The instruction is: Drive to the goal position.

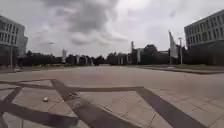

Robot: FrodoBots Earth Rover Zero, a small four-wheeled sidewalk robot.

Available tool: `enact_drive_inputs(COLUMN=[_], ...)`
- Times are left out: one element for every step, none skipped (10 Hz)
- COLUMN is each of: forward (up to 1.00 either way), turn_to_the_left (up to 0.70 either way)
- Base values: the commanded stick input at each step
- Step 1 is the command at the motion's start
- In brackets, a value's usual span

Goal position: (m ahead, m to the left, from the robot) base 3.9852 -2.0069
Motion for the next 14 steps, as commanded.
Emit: enact_drive_inputs(forward=[0.70, 0.70, 0.70, 0.70, 0.70, 0.70, 0.70, 0.70, 0.70, 0.70, 0.70, 0.70, 0.70, 0.70], turn_to_the_left=[0.00, 0.00, 0.00, 0.00, 0.00, 0.00, 0.00, 0.00, 0.00, 0.00, 0.00, 0.00, 0.00, 0.00])
